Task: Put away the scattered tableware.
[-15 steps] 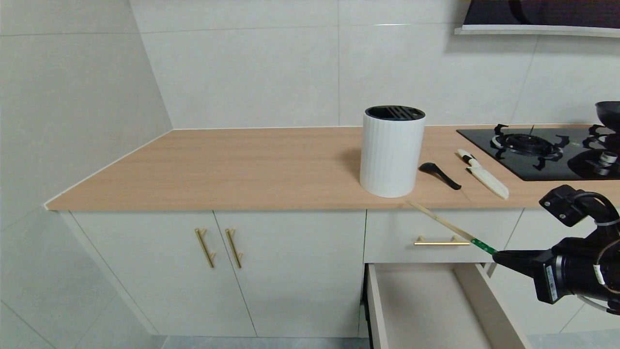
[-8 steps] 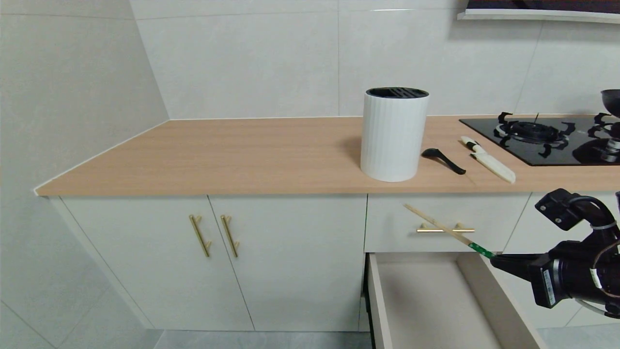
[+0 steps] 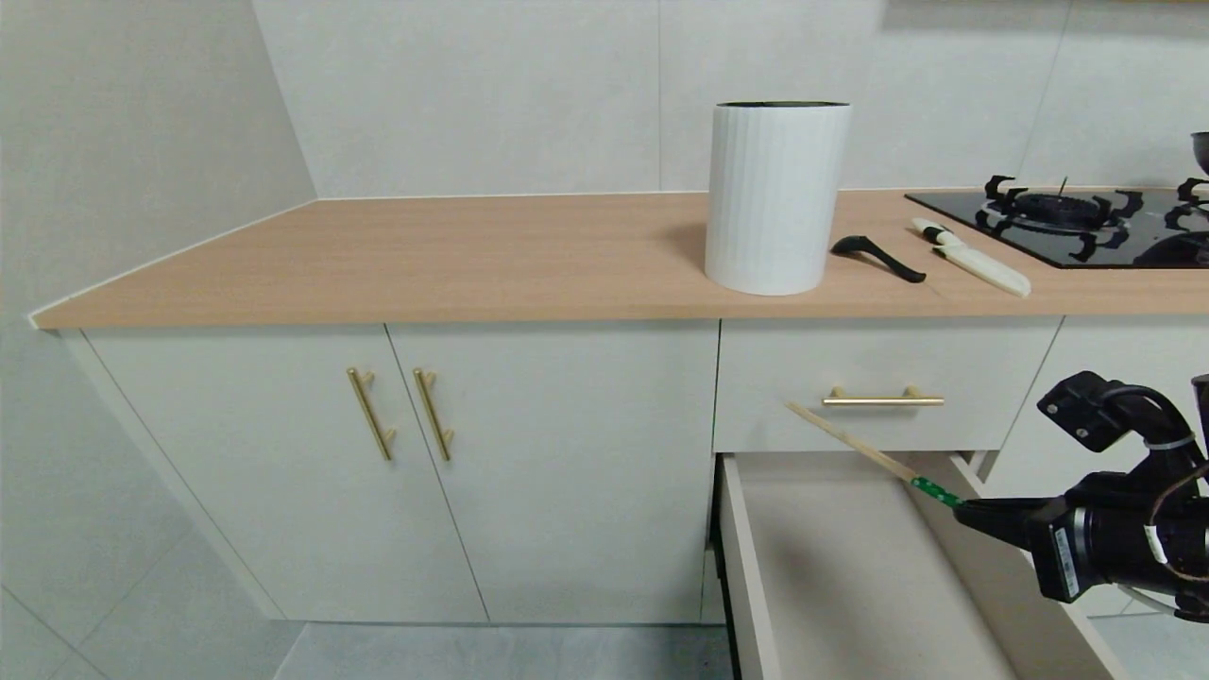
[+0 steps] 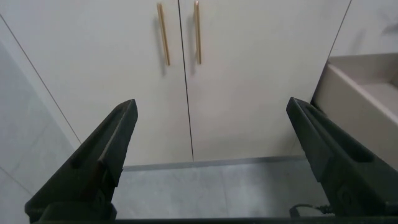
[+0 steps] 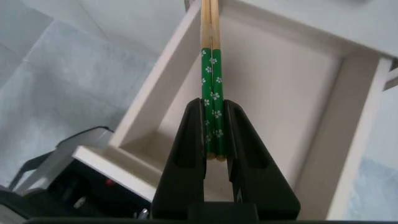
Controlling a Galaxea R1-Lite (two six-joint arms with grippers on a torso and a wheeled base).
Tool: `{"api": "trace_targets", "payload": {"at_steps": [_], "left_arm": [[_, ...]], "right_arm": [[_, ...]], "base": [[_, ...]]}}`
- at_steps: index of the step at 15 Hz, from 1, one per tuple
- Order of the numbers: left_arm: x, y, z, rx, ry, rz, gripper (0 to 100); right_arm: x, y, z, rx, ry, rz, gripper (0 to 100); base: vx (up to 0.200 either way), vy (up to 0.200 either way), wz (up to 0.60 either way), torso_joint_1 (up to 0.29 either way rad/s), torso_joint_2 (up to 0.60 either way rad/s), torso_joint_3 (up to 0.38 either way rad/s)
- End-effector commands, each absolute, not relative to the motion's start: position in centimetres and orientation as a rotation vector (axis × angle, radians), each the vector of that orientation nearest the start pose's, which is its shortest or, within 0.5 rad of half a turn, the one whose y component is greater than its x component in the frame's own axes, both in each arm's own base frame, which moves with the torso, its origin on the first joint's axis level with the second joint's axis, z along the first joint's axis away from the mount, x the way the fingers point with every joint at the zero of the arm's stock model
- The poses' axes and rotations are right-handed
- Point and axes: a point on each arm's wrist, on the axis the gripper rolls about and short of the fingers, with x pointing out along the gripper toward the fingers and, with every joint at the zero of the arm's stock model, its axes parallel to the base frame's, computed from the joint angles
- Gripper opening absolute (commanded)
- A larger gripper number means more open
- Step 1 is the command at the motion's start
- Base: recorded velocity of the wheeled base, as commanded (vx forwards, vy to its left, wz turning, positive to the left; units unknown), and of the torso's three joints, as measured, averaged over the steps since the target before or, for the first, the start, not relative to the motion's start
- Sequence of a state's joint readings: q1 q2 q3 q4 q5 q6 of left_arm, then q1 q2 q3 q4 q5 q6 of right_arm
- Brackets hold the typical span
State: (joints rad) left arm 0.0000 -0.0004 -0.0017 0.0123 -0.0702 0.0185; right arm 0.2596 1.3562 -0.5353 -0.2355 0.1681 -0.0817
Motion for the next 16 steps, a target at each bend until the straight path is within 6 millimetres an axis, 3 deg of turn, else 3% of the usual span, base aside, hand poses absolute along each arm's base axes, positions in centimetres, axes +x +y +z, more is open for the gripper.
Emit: {"api": "trace_targets", "payload": {"at_steps": [1,5,10,14,16], "left_arm": [[-2.3,-0.2,7.4,0.018,0.012,-0.071,100],[-2.3,-0.2,7.5,0.018,0.010,-0.071,100],[-2.3,-0.2,7.5,0.018,0.010,-0.071,100],[-2.3,-0.2,7.4,0.018,0.012,-0.071,100],[-2.3,-0.2,7.5,0.018,0.010,-0.071,100]], "right_arm": [[19.0,5.5,15.8,-0.107,0.585,0.441,0],[19.2,5.5,15.4,-0.107,0.602,0.441,0],[19.4,5.7,14.9,-0.126,0.621,0.452,0],[21.1,6.2,12.5,-0.128,0.733,0.440,0],[22.5,6.5,10.0,-0.141,0.835,0.417,0]], "base": [[0.000,0.000,0.00,-0.149,0.46,0.305],[0.000,0.000,0.00,-0.110,0.41,0.292],[0.000,0.000,0.00,-0.016,0.06,0.037],[0.000,0.000,0.00,0.000,0.00,0.000],[0.000,0.000,0.00,0.000,0.00,0.000]]}}
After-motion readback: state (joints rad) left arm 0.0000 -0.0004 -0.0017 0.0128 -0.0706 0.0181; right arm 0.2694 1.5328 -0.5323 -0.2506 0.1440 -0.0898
